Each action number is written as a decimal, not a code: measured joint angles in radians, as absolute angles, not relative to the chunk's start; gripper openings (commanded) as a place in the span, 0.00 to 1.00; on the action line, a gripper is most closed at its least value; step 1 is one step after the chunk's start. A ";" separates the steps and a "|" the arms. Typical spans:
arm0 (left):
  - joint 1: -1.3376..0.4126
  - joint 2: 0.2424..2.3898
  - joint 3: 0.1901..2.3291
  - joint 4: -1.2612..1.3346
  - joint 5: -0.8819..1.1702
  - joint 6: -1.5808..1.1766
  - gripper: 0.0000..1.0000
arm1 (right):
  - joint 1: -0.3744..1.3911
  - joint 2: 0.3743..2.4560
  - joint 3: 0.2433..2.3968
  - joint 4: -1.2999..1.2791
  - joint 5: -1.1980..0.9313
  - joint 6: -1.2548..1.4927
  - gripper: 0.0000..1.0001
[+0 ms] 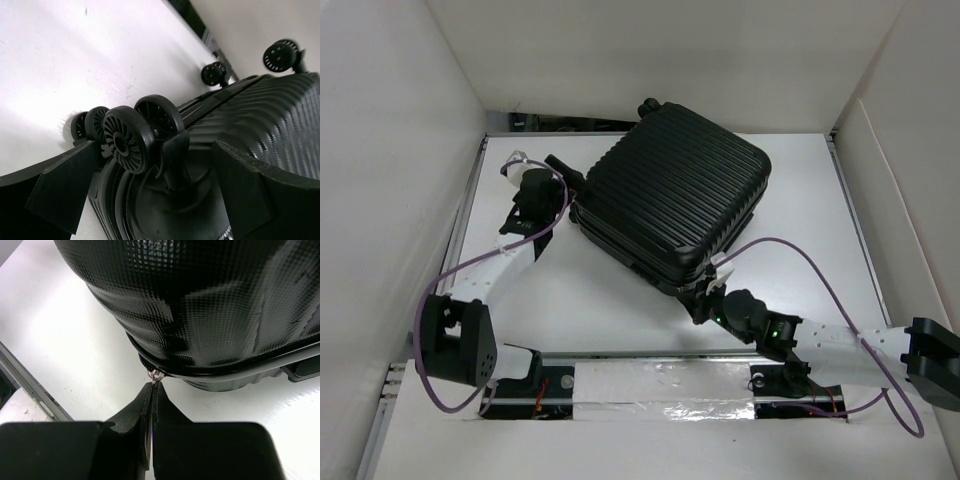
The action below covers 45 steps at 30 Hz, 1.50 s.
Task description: Pack the luggage
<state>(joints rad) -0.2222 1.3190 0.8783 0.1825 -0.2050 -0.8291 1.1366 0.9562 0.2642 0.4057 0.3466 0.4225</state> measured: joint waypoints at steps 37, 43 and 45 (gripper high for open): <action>-0.254 1.290 0.554 0.686 -0.281 -0.912 0.00 | 0.794 0.858 0.256 0.265 -0.007 0.383 0.00; -0.477 1.129 0.396 0.743 -0.501 -0.937 0.00 | 0.614 0.779 0.285 0.088 -0.012 0.331 0.00; -0.561 1.089 0.367 0.745 -0.595 -0.946 0.00 | 0.594 0.822 0.299 0.094 0.047 0.325 0.00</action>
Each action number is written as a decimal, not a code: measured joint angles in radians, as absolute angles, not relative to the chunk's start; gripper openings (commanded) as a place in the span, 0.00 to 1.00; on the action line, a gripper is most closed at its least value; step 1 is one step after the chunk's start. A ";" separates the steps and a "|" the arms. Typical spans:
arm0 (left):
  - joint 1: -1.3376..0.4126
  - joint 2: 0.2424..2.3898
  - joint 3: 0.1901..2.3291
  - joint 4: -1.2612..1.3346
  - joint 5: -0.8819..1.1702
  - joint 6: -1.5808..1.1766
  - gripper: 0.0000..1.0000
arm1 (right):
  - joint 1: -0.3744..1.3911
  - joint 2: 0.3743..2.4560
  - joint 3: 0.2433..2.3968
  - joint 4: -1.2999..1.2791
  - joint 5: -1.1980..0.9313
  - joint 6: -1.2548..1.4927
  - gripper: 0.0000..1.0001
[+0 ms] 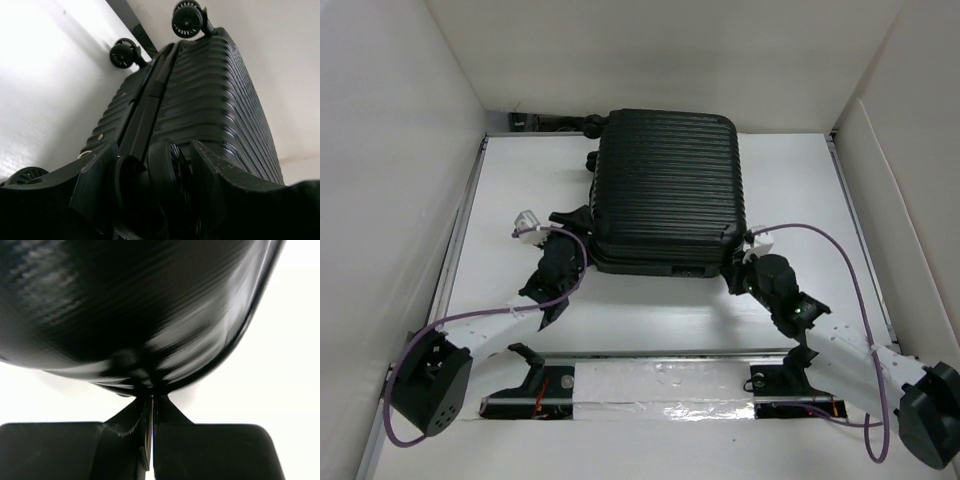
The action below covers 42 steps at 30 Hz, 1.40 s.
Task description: Pack the luggage
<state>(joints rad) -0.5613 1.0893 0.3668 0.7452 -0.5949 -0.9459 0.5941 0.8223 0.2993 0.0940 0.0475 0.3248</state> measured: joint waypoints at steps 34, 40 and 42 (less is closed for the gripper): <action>-0.878 1.005 0.399 0.647 -0.418 -0.875 0.00 | 0.999 1.282 0.664 0.153 -0.046 0.203 0.00; -0.838 0.982 0.442 0.570 -0.319 -0.820 0.00 | 1.018 1.321 0.678 0.225 -0.026 0.194 0.00; -0.812 0.980 0.488 0.495 -0.264 -0.788 0.00 | 1.016 1.331 0.678 0.255 -0.035 0.204 0.00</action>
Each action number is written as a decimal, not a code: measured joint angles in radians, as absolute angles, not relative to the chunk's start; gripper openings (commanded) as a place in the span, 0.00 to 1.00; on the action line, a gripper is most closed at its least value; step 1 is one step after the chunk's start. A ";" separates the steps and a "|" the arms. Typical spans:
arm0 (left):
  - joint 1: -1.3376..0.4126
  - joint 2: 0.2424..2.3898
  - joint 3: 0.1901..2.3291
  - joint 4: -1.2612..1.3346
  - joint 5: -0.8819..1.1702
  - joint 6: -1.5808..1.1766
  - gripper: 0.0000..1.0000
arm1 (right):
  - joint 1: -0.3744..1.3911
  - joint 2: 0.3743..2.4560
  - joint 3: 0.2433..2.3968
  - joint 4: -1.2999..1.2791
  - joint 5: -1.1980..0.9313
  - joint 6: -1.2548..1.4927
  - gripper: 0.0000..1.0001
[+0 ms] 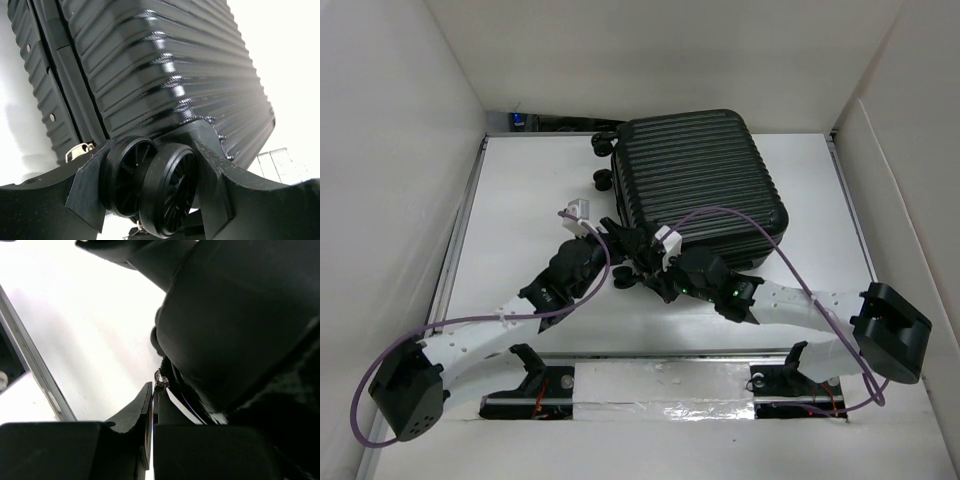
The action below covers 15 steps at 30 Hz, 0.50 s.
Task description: Pack the luggage
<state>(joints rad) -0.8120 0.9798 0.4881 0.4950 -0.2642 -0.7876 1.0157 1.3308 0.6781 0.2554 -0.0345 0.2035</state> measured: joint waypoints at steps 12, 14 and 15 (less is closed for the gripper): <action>-0.724 0.944 0.534 0.390 -0.152 -0.666 0.01 | 1.015 1.424 0.719 0.373 -0.044 0.273 0.28; -0.722 0.942 0.534 0.385 -0.156 -0.659 0.17 | 1.026 1.427 0.725 0.376 -0.072 0.290 0.47; -0.726 0.939 0.534 0.380 -0.137 -0.661 0.32 | 1.034 1.429 0.728 0.403 -0.113 0.322 0.54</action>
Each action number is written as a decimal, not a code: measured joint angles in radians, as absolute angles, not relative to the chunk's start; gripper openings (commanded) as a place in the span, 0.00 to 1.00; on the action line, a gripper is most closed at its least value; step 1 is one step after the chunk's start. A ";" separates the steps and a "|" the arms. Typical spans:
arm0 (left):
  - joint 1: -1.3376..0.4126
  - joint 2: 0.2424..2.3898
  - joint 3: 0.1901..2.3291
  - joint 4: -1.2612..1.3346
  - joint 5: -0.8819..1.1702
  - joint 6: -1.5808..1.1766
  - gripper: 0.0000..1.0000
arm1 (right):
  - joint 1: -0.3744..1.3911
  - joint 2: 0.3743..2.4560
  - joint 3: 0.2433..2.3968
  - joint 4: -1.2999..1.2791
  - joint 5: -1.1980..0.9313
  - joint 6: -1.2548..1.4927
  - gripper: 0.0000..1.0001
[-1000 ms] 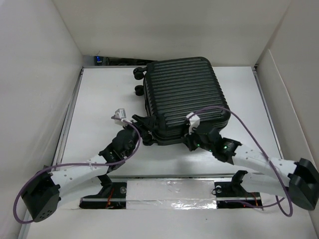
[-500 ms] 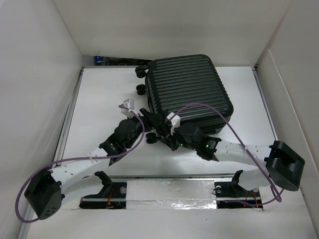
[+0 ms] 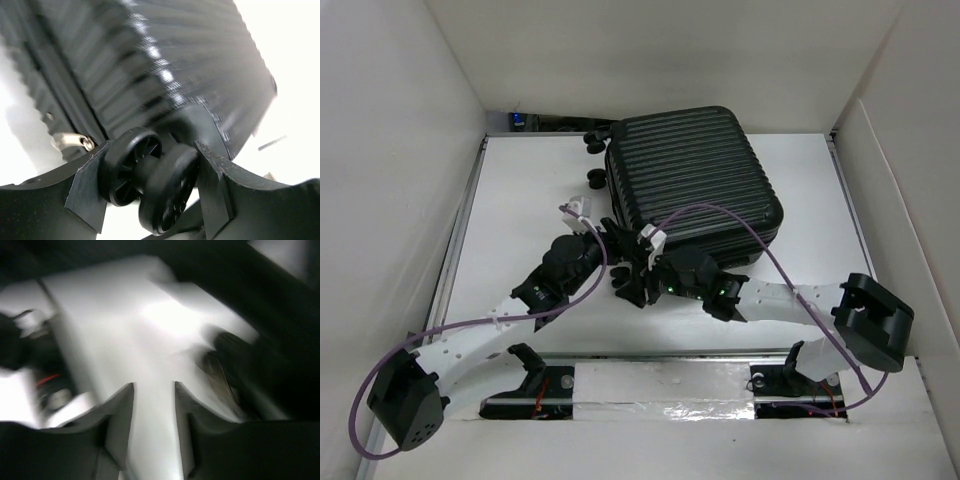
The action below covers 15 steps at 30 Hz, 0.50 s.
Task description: Pack the luggage
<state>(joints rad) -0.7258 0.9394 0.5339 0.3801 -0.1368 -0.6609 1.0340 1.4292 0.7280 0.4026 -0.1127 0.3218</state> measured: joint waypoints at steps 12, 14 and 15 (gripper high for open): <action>-0.744 0.681 0.458 0.215 -0.105 -0.636 0.70 | 1.069 1.155 0.561 0.420 -0.057 0.392 0.22; -0.723 0.675 0.456 0.210 -0.105 -0.636 0.74 | 1.053 1.065 0.505 0.358 -0.010 0.393 0.00; -0.715 0.678 0.456 0.210 -0.102 -0.636 0.74 | 1.036 1.017 0.482 0.312 0.018 0.394 0.00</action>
<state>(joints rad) -0.7147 0.6777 0.4561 0.2100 -0.1020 -0.6365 1.0363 1.0172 0.4824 0.3119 0.0181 0.3939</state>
